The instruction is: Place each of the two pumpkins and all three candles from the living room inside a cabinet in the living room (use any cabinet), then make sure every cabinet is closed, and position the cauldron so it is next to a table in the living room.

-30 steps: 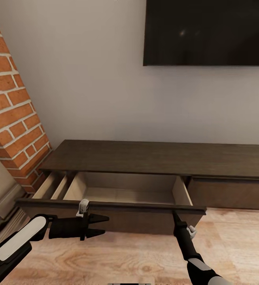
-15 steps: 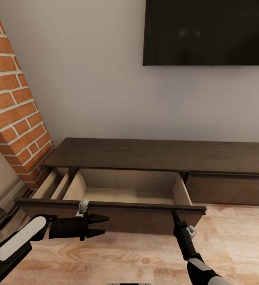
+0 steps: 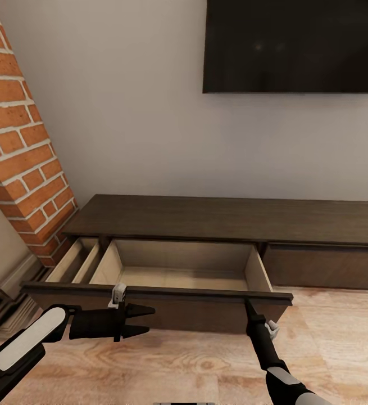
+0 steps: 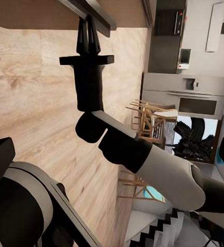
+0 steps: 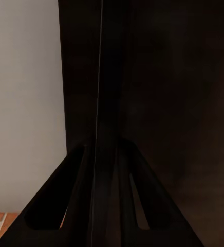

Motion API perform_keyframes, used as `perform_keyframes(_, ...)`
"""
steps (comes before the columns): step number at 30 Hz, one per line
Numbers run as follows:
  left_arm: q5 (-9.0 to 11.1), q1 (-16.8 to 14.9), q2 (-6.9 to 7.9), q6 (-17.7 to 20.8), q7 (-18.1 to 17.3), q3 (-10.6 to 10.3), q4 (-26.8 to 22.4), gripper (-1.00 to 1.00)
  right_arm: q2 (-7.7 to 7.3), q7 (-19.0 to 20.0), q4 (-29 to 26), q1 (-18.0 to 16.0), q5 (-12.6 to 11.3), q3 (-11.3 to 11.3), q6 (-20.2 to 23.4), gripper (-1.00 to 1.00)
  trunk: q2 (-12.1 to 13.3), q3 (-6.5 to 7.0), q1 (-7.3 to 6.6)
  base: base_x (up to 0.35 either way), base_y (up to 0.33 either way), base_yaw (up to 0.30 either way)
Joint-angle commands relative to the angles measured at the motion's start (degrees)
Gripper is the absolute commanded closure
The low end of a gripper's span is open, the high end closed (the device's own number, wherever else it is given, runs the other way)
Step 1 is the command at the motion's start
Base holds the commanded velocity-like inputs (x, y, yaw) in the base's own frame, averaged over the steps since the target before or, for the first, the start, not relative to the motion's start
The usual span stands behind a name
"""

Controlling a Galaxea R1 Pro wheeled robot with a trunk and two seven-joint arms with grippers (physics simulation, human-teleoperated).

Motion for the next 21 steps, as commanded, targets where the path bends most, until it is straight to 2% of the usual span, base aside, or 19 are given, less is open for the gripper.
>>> perform_keyframes(1,-0.43,-0.05,0.06,-0.02,-0.57,-0.12,0.04,-1.00,-0.05,0.01,0.79,-0.01,-0.94,-1.79,0.06,1.00,-0.01,-0.06,-0.01,-0.016,0.000,0.000)
perform_keyframes(21,-0.44,-0.05,-0.01,-0.02,-0.59,-0.10,0.08,-1.00,-0.05,0.01,0.79,-0.01,-0.94,-1.79,0.06,1.00,-0.01,-0.06,-0.01,-0.033,0.000,0.000)
